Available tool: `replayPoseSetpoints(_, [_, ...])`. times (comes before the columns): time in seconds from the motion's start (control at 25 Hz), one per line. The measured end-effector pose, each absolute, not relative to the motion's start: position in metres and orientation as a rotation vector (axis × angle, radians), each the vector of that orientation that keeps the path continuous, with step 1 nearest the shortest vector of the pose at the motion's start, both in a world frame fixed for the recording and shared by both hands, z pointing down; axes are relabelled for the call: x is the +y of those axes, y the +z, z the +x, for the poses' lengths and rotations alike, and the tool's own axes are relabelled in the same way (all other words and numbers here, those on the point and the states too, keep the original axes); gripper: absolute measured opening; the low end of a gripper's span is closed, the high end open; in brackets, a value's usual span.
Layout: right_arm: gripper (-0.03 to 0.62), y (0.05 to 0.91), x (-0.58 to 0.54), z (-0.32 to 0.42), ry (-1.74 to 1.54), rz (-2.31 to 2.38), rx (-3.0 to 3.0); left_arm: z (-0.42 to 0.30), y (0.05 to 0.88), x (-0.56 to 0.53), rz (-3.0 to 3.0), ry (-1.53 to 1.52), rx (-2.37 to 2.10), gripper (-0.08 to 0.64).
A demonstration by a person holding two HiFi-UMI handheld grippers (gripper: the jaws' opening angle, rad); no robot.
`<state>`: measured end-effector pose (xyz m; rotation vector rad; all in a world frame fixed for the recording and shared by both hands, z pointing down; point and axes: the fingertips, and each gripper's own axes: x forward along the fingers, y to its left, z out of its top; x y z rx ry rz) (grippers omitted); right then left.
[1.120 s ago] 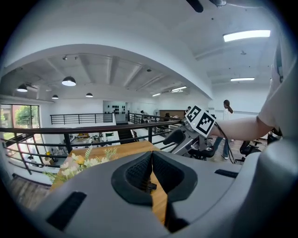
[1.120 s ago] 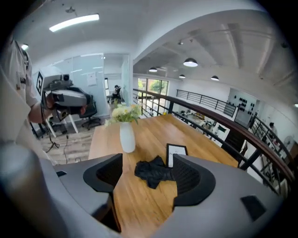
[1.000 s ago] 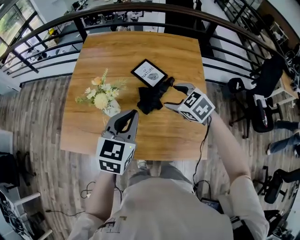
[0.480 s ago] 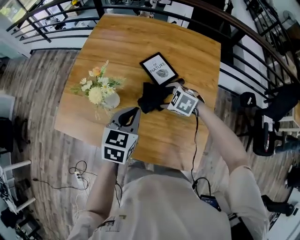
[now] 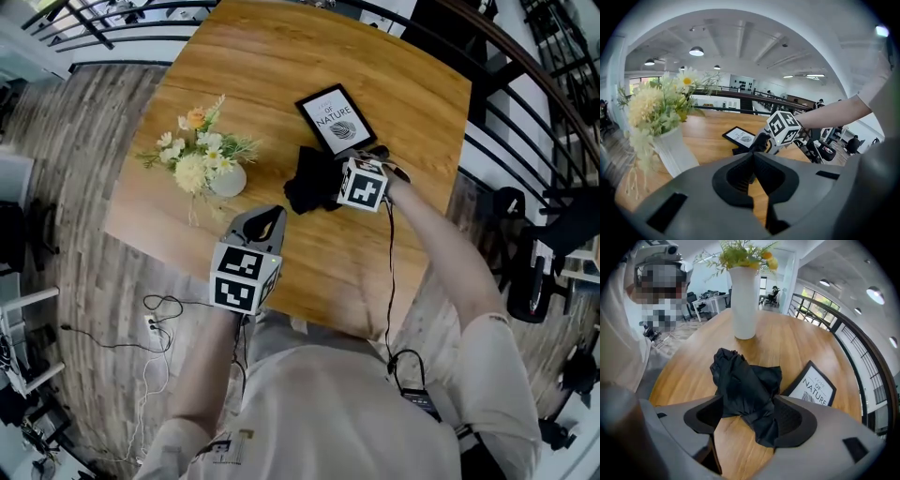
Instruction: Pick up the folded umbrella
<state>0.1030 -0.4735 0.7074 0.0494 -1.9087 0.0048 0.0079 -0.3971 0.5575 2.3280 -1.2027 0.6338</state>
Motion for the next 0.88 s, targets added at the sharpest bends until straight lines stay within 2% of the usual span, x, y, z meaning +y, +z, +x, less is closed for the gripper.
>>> replayPoseSetpoints(0.52, [0.357, 0.767, -0.491, 0.095, -0.259, -0.084, -1.753, -0.008, 0.59, -0.378, 2.254, 0.666, -1.194, 0.018])
replayPoseSetpoints(0.68, [0.302, 0.762, -0.489, 0.095, -0.267, -0.101, -1.728, -0.018, 0.585, -0.375, 2.255, 0.668, -1.217, 0.018])
replayPoseSetpoints(0.88, [0.276, 0.744, -0.478, 0.094, -0.02, 0.101, -1.854, -0.026, 0.573, -0.368, 2.267, 0.664, -1.241, 0.018])
